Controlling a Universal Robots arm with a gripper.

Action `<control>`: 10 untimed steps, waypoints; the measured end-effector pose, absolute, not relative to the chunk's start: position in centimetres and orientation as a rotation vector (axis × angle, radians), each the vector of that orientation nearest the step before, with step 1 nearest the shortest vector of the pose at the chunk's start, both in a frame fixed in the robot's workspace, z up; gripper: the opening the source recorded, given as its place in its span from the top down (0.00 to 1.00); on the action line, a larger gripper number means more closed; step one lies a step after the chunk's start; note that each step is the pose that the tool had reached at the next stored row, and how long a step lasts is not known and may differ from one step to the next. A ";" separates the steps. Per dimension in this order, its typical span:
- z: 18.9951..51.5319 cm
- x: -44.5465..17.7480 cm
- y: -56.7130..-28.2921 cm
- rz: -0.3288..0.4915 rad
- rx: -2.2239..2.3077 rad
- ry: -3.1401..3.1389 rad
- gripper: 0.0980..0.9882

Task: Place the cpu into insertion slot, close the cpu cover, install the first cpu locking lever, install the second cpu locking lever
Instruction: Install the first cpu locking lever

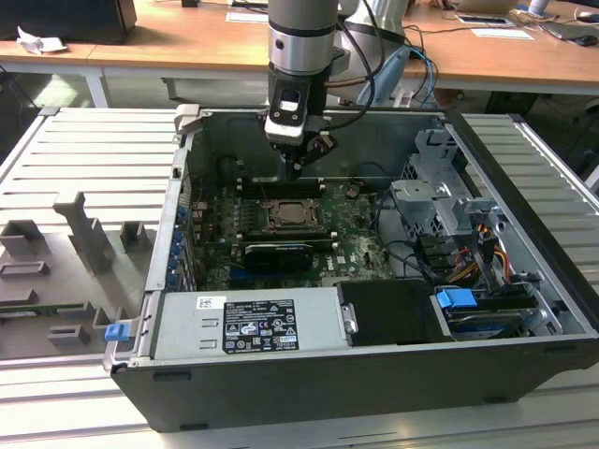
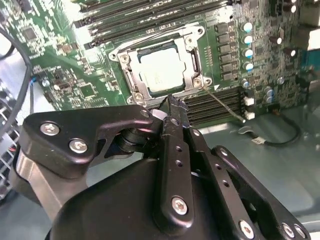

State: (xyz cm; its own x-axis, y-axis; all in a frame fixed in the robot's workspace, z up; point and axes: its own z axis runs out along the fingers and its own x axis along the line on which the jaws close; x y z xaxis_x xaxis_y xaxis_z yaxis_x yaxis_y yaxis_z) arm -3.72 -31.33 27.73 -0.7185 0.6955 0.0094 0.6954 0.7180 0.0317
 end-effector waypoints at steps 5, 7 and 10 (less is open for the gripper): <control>27.7 -3.7 -31.3 0.052 1.051 2.958 0.99; 27.7 -3.7 -31.3 0.052 1.012 2.973 0.99; 27.7 -3.7 -31.3 0.052 0.949 2.994 0.99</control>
